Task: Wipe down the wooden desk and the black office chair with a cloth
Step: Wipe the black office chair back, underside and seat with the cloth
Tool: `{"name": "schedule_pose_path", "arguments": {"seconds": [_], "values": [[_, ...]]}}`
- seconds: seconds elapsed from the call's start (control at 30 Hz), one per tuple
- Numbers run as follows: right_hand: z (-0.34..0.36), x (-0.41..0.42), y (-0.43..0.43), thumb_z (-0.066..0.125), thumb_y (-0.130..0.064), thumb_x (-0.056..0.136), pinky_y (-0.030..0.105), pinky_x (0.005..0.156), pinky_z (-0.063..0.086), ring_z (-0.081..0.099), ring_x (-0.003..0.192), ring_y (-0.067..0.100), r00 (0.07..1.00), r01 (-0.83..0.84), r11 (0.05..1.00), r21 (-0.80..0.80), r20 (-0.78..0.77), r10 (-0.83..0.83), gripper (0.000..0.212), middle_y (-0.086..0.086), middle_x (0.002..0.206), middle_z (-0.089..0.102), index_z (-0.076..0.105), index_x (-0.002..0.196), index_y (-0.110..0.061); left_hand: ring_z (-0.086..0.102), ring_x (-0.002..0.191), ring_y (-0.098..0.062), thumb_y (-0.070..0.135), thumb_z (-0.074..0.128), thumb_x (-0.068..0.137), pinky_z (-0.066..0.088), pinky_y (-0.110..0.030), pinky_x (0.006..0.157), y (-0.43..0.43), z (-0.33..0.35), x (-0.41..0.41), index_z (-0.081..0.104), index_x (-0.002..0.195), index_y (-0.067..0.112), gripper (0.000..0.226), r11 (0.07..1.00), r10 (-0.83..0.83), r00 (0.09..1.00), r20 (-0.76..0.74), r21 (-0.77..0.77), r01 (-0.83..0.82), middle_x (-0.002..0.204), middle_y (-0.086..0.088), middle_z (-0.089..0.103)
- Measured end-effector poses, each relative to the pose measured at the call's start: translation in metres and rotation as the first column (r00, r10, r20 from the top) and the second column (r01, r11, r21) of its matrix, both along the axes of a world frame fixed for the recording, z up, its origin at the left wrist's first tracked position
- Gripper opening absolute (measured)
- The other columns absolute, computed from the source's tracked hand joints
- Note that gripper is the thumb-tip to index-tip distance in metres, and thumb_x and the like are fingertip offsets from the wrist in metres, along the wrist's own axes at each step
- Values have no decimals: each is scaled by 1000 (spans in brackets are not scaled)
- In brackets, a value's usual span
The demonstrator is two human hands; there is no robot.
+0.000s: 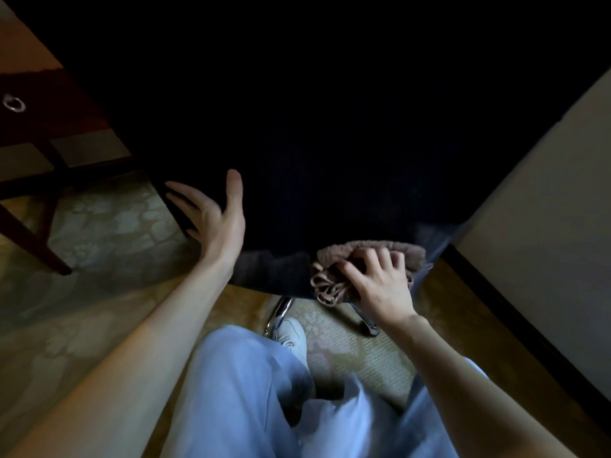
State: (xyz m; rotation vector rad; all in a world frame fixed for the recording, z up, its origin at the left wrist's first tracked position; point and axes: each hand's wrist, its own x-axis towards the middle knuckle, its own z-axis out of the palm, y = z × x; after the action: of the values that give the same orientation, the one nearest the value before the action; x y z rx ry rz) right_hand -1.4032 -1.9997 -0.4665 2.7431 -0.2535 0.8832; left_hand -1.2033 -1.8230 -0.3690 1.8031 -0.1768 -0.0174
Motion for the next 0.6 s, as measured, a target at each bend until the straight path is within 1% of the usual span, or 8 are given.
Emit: {"name": "schedule_pose_path", "arguments": {"seconds": [0.07, 0.17, 0.23, 0.33, 0.4, 0.47, 0.53, 0.6], "values": [[-9, -10, 1, 88, -40, 67, 47, 80, 41, 45, 94, 32, 995, 21, 999, 27, -97, -18, 55, 14, 102, 55, 66, 115, -22, -9, 157, -16, 71, 40, 98, -10, -24, 110, 0, -1, 1, -20, 162, 15, 103, 1000, 13, 1000, 13, 10, -14, 170, -11, -22], [5, -16, 4, 91, -40, 62, 47, 79, 42, 48, 95, 32, 996, 32, 997, 73, -85, -26, 62, 13, 103, 57, 68, 116, -22, -8, 158, -17, 74, 38, 95, -9, -29, 116, 1, 1, 1, -20, 162, 17, 105, 1000, 16, 1000, 19, 9, -16, 171, -10, -21], [30, -16, 10, 90, -42, 62, 47, 81, 40, 49, 98, 33, 999, 32, 994, 104, -12, -31, 64, 15, 110, 60, 69, 119, -20, -8, 159, -20, 75, 37, 95, -8, -40, 124, 0, 3, -2, -21, 162, 19, 104, 1000, 14, 1000, 1, 8, -14, 171, -9, -22], [83, -18, 14, 76, -28, 73, 44, 80, 35, 47, 99, 32, 981, 8, 998, 58, 194, -19, 49, 17, 112, 63, 72, 120, -19, -4, 160, -26, 73, 34, 99, 2, -50, 129, -5, 8, -16, -19, 162, 23, 96, 1000, 25, 998, -51, -7, -25, 172, -8, -18], [123, -24, 12, 70, -25, 80, 44, 80, 35, 48, 97, 32, 947, -7, 1000, -23, 320, 14, 40, 17, 110, 66, 73, 119, -19, 3, 159, -32, 68, 34, 102, 8, -49, 129, -10, 13, -29, -14, 164, 23, 90, 998, 52, 997, -53, -24, -54, 173, -9, -11], [156, -32, 4, 69, -27, 86, 44, 83, 35, 48, 99, 31, 918, 5, 995, -97, 396, 34, 35, 18, 111, 67, 74, 120, -20, 6, 159, -32, 62, 37, 104, 10, -49, 129, -17, 19, -45, -11, 165, 20, 88, 998, 61, 998, 14, -20, -61, 173, -12, -9], [176, -42, -8, 68, -30, 90, 44, 85, 35, 47, 103, 30, 900, 41, 990, -137, 436, 23, 33, 18, 114, 66, 74, 120, -20, 2, 159, -33, 62, 40, 104, 9, -50, 128, -30, 25, -62, -13, 164, 18, 92, 1000, 20, 998, 62, -21, -19, 172, -14, -12], [178, -48, -22, 68, -30, 90, 44, 86, 34, 46, 104, 30, 905, 68, 984, -164, 425, 8, 32, 15, 118, 61, 72, 121, -21, -1, 159, -36, 67, 40, 101, 9, -50, 128, -39, 27, -72, -19, 163, 21, 97, 999, -12, 999, 38, -39, 14, 171, -11, -19]]}}
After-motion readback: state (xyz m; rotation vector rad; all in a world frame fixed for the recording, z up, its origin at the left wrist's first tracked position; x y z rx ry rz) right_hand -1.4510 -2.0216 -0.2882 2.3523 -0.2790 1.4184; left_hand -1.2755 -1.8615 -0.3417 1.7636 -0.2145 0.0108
